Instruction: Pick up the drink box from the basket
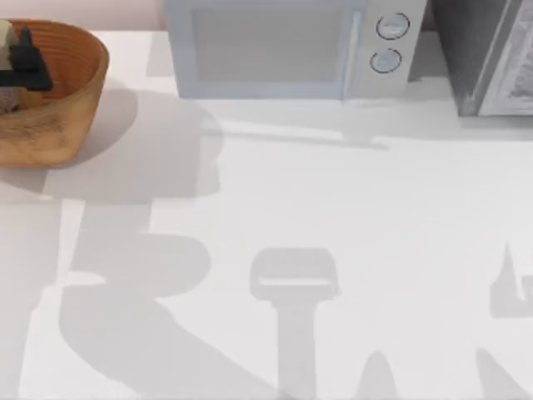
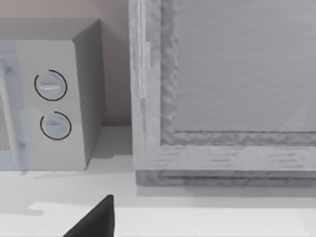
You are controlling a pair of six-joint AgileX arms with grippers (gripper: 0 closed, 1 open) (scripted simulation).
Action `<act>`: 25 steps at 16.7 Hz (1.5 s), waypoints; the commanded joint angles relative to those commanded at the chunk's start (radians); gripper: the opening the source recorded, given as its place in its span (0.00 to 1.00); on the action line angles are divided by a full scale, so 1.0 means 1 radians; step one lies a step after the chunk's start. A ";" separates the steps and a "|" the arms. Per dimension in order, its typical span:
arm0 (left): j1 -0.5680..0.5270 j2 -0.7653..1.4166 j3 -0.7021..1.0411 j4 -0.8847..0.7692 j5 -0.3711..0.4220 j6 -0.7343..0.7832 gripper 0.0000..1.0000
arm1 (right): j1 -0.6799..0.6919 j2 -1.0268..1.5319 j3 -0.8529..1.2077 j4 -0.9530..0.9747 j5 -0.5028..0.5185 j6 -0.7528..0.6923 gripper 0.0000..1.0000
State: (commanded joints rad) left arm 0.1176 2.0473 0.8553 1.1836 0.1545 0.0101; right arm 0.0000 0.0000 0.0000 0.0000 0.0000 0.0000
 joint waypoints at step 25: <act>-0.002 0.015 0.025 -0.010 -0.002 0.000 0.00 | 0.000 0.000 0.000 0.000 0.000 0.000 1.00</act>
State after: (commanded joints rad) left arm 0.1154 2.0626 0.8808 1.1734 0.1525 0.0100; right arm 0.0000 0.0000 0.0000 0.0000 0.0000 0.0000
